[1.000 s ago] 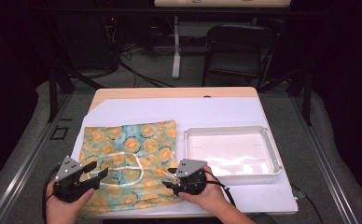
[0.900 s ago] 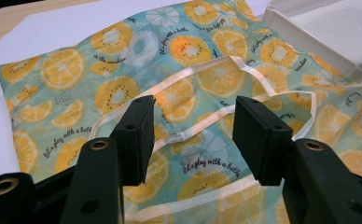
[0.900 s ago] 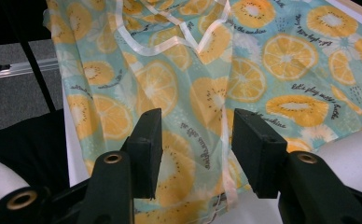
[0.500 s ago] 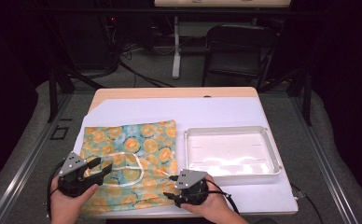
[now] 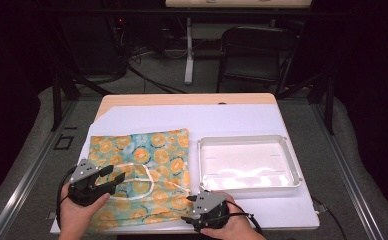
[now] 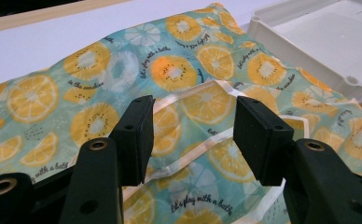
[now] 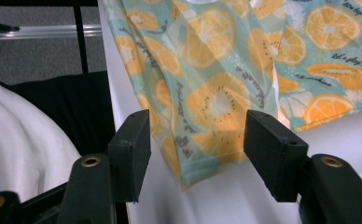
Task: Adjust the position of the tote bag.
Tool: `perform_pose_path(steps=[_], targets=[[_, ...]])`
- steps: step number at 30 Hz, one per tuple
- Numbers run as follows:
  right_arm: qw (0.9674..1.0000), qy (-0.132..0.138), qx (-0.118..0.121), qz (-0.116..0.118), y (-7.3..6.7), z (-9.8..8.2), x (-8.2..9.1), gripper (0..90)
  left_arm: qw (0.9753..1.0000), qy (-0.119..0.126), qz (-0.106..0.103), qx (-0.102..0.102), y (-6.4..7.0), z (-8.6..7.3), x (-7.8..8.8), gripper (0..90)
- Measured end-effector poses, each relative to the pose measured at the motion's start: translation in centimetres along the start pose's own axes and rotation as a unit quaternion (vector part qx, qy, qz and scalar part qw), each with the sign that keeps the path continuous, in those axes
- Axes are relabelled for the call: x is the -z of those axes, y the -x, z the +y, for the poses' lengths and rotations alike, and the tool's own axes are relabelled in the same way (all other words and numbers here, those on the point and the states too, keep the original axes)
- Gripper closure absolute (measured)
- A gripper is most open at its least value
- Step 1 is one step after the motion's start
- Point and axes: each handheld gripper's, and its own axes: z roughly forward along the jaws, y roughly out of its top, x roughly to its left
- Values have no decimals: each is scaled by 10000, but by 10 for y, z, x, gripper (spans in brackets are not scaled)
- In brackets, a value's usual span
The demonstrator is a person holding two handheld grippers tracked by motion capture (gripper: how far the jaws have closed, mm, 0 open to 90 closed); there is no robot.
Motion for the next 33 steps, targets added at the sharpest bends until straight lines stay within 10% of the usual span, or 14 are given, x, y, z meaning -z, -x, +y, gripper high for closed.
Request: perform_pose_path(steps=[33], targets=[[9984, -335, 134, -427, -2, -17, -8, 408, 9998, -40, -146, -87, 2, 6, -13, 479]])
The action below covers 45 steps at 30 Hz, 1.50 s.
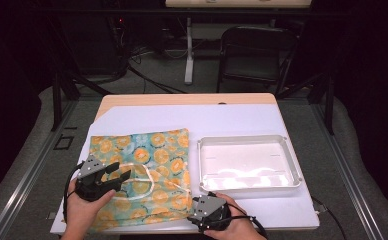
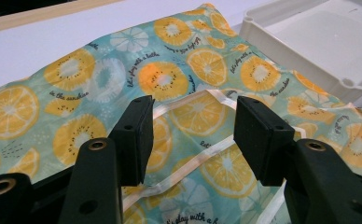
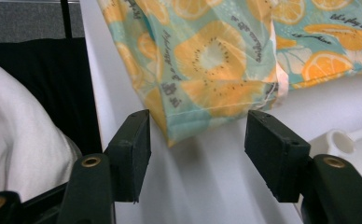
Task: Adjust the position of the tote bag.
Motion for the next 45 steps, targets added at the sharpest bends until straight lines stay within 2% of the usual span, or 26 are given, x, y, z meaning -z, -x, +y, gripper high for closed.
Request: perform_pose_path(steps=[6, 12, 17, 19, 20, 21, 22, 25, 28, 32, 35, 38, 39, 45], targets=[[9998, -118, 89, -101, 2, -1, 0, 408, 10000, -19, -12, -20, 0, 0, -1, 479], [9994, -123, 213, -225, 1, -1, -1, 416, 10000, -16, -2, -9, 0, 0, -1, 479], [9991, 28, 244, -349, 0, 0, -1, 419, 10000, -26, -8, -23, 0, -1, -1, 479], [9987, 89, 326, -376, -1, 2, 0, 418, 10000, -20, -10, -5, 0, -1, 0, 479], [9980, 134, 448, -418, -2, 3, 0, 417, 10000, -14, 8, 10, 0, -2, 0, 479], [9980, 134, 448, -418, -2, 3, 0, 417, 10000, -14, 8, 10, 0, -2, 0, 480], [9974, 228, 521, -444, -3, 4, 0, 417, 10000, -15, 23, 22, 0, -2, 1, 479], [9966, 180, 665, -451, -4, 6, 0, 417, 10000, -22, 38, 14, -1, -3, 2, 479], [9960, 290, 747, -401, -8, 9, -4, 431, 10000, -16, 69, 41, -1, -4, 4, 480], [9948, 196, 908, -409, -8, 12, -5, 461, 9999, -17, 104, 52, -2, -6, 6, 479], [9953, 269, 858, -372, -9, 12, -7, 481, 9999, -22, 119, 76, -2, -7, 7, 479], [9956, 152, 890, -269, -8, 16, -9, 530, 9998, -34, 152, 87, -2, -8, 9, 479], [9958, 217, 847, -261, -8, 16, -11, 545, 9998, -19, 165, 98, -2, -9, 10, 479], [9960, 174, 853, -210, -7, 18, -14, 586, 9997, -29, 210, 126, -3, -11, 13, 480]])
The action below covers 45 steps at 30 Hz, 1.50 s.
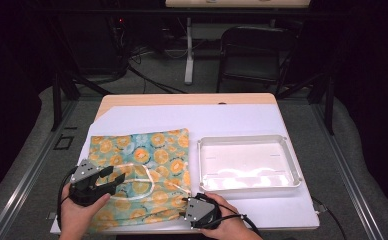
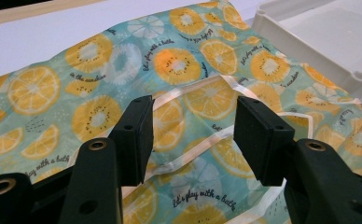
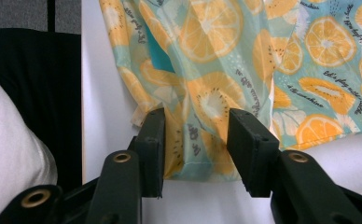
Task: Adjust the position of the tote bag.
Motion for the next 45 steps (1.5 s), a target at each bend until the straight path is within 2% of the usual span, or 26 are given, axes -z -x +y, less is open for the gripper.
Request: perform_pose_path(steps=[6, 7, 12, 15, 17, 21, 25, 31, 37, 45], targets=[[9999, -41, -47, 110, 2, 2, -3, 641, 10000, 10, 36, 30, -1, -2, 2, 479], [9997, -87, -139, 171, 3, 3, -3, 659, 10000, 5, 46, 43, -1, -2, 3, 479], [9994, -36, -260, 222, 5, 4, -6, 717, 10000, -17, 66, 58, -1, -3, 4, 485], [9993, -71, -248, 258, 5, 4, -6, 734, 10000, -42, 61, 68, -2, -4, 4, 490], [9989, 14, -358, 294, 5, 4, -7, 739, 10000, -40, 56, 59, -2, -4, 4, 490], [9988, 51, -398, 291, 5, 5, -8, 744, 10000, -36, 56, 61, -2, -4, 4, 490], [9976, -8, -532, 446, 7, 5, -9, 799, 10000, -39, 53, 61, -2, -4, 5, 490], [9972, 32, -593, 455, 11, 6, -8, 868, 9999, -46, 64, 77, -2, -5, 5, 490], [9958, 120, -775, 472, 13, 7, -7, 888, 9999, -32, 64, 82, -2, -5, 5, 490], [9958, 160, -807, 403, 14, 7, -7, 889, 9999, -39, 86, 97, -2, -6, 6, 492]])
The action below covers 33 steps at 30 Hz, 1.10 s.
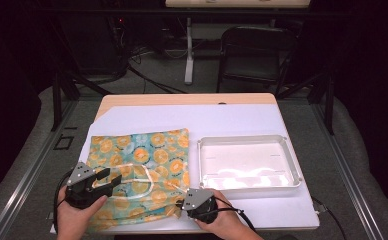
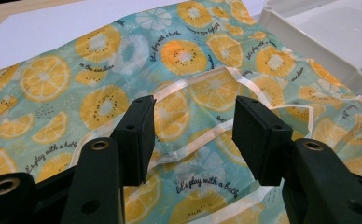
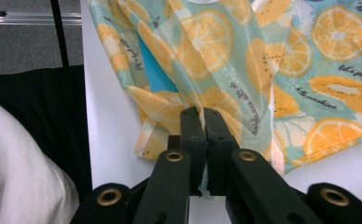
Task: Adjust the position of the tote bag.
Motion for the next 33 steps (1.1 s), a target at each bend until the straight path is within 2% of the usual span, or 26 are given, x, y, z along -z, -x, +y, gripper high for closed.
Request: perform_pose_path(steps=[10, 14, 17, 18, 20, 21, 22, 23, 24, 27, 33], targets=[[10000, 22, -66, 8, -1, -1, -1, 849, 10000, 0, 3, 24, 0, -1, 0, 492], [9999, -37, -2, 112, -1, -1, 0, 812, 10000, -4, 3, 28, -1, -1, 0, 491], [9998, 31, -18, 195, -2, -1, 0, 790, 10000, 7, 0, 39, -1, -1, 0, 492], [9998, 29, 6, 217, -2, 0, 1, 795, 10000, 13, -1, 42, -1, -1, 0, 492], [9997, 86, -51, 209, -1, 1, 3, 873, 10000, 36, -20, 39, -1, -1, 1, 499], [9997, 86, -51, 209, -1, 1, 3, 873, 10000, 36, -20, 39, -1, -1, 1, 500], [9997, 80, -141, 205, 1, 2, 4, 891, 10000, 48, -43, 29, 0, -1, 2, 507], [9997, 80, -141, 205, 1, 2, 4, 891, 10000, 48, -43, 29, 0, -1, 2, 507], [9990, 46, -334, 304, 3, 2, 4, 895, 10000, 82, -49, 28, 1, -1, 3, 507], [9985, -27, -422, 361, 4, 2, 4, 898, 9999, 101, -50, 9, 1, 1, 4, 508], [9984, 39, -458, 339, 5, 6, 6, 900, 9998, 177, 39, -33, 1, 4, 11, 503]])
